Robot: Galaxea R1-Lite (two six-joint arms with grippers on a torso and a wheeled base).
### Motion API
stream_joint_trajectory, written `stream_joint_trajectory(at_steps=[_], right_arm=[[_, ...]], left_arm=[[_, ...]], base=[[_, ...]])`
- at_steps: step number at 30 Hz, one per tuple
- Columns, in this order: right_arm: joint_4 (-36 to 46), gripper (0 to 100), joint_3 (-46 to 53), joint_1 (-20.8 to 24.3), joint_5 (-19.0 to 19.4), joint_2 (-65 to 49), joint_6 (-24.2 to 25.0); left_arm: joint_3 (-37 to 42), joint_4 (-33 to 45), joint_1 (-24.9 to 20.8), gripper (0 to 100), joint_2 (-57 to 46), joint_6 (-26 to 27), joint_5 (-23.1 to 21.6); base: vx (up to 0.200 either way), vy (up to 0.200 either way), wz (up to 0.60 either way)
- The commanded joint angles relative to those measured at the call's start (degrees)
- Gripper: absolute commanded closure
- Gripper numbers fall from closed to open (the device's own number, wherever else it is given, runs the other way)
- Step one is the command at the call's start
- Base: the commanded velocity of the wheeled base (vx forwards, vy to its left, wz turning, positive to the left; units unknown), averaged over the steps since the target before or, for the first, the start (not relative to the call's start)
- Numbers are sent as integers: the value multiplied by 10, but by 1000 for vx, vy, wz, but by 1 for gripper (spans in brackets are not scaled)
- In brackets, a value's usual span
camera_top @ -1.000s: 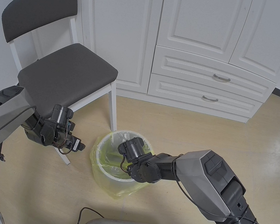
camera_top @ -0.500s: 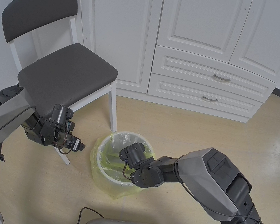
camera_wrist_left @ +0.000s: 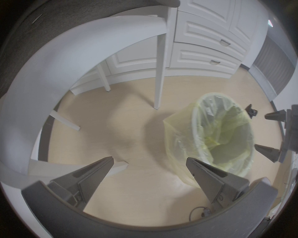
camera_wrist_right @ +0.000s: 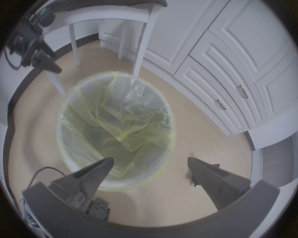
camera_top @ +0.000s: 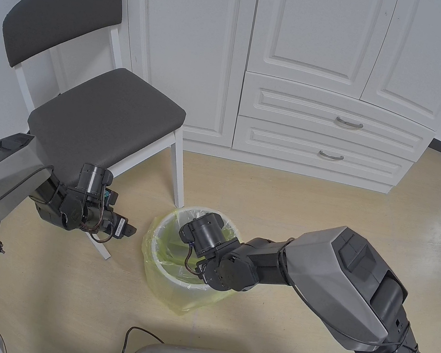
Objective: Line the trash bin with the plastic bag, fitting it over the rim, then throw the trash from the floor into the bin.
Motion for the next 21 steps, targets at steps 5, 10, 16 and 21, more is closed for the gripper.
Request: stream_joint_trajectory(at_steps=[5, 10, 16, 21], right_arm=[[0, 0, 34, 5, 2, -81, 33], [-1, 0, 92, 0, 4, -148, 56], [-89, 0, 242, -3, 8, -252, 91], [-278, 0, 411, -8, 18, -343, 81]], left_arm=[[58, -4, -4, 0, -70, 2, -61], [98, -5, 2, 0, -106, 30, -121], [137, -12, -1, 0, -158, 54, -174], [179, -66, -18, 0, -190, 54, -192]], base=[[0, 0, 0], [0, 0, 0], [0, 0, 0], [0, 0, 0]])
